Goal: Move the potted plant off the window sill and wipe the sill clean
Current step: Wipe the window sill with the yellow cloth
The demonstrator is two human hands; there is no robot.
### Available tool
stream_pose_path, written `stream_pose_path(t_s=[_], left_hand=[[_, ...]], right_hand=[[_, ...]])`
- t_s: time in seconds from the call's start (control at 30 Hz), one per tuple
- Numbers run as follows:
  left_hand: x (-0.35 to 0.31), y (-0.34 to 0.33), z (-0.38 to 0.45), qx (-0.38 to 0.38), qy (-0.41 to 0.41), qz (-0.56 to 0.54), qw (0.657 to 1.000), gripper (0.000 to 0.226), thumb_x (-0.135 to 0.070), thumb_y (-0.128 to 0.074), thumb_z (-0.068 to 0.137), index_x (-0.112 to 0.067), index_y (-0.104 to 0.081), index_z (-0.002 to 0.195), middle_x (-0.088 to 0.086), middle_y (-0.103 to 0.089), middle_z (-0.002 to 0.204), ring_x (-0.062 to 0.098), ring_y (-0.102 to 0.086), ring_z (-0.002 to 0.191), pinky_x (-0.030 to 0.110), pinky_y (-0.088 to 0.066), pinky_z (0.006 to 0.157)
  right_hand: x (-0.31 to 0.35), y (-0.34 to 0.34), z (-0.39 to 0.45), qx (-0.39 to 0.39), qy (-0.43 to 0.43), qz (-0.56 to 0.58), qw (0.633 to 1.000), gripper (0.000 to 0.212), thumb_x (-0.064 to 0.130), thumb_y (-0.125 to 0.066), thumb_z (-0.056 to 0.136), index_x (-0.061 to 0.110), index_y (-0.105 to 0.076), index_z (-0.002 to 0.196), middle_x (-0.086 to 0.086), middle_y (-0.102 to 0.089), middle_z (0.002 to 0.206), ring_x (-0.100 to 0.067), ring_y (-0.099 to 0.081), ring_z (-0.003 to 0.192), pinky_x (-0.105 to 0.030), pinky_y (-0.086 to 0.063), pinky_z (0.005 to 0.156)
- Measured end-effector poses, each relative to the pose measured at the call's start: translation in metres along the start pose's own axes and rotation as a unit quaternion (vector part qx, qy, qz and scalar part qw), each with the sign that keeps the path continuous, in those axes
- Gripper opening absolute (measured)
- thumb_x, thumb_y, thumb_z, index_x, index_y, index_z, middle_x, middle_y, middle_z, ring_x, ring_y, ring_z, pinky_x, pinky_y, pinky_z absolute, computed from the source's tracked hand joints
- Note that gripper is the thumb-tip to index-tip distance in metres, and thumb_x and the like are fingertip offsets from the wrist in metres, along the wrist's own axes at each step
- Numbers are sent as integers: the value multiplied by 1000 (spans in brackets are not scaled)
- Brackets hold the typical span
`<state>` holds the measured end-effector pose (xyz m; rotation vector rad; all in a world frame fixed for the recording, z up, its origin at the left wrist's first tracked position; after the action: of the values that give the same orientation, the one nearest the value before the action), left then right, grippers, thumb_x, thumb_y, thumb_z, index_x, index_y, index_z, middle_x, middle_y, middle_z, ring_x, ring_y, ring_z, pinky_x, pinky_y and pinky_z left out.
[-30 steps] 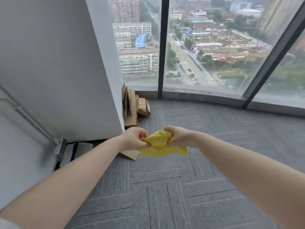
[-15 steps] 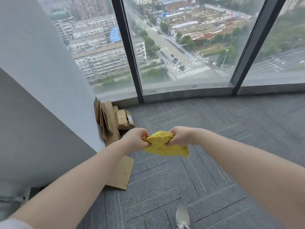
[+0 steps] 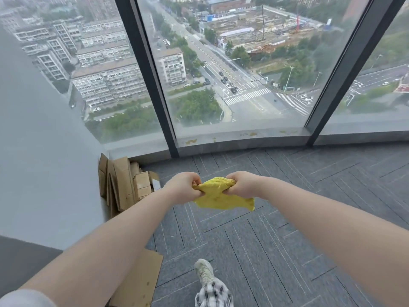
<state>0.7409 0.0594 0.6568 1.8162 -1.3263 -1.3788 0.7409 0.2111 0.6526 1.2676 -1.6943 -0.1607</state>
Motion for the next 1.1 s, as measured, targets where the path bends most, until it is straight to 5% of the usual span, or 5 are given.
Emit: stream_pose_path(t_s=[0.23,0.5,0.8,0.93,1.1], left_hand=[[-11,47,171,17,-45,-8,999,20,-28,-69,80,-19,-64,97,-6,-60,89,16,-56,85,30,-49,75],[-1,85,323,39,-49,35,997,18,-31,-66,81,-24,-62,98,-9,-60,92,15,-56,89,30,-48,73],[69,128,487,63,34,63,995,16,-31,-61,82,-24,-62,96,-5,-63,96,18,-57,93,31,-49,74],[100,150,558,68,52,71,994,10,-28,-62,81,-27,-59,90,-6,-56,90,22,-57,98,36,-51,84],[141,145,615,68,82,52,993,14,-30,-61,83,-26,-60,97,-2,-62,102,22,-57,101,32,-48,78]], right_hand=[[-25,108,123,-38,-47,-29,998,6,27,-60,89,21,-61,90,1,-62,92,-18,-58,88,-29,-46,74],[-45,192,255,-20,-77,-26,996,25,27,-59,88,13,-66,108,-7,-69,105,-25,-63,99,-36,-53,83],[-40,255,455,54,-26,-44,997,10,23,-56,88,14,-61,90,-4,-60,85,-19,-55,80,-30,-46,70],[-35,270,532,83,-16,-62,995,22,25,-56,89,10,-65,103,-7,-63,90,-21,-56,82,-32,-47,74],[-39,274,600,97,-29,-62,993,24,23,-56,89,11,-66,107,-5,-63,89,-21,-56,82,-28,-45,72]])
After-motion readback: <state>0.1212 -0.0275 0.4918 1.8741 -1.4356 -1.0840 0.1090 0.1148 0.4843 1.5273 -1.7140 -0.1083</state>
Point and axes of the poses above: each hand's wrist, its own z-axis towards the middle knuckle, its own y-axis out of the back of the hand, x = y × z, the point moved 9 cm from there along z, towards the middle knuckle
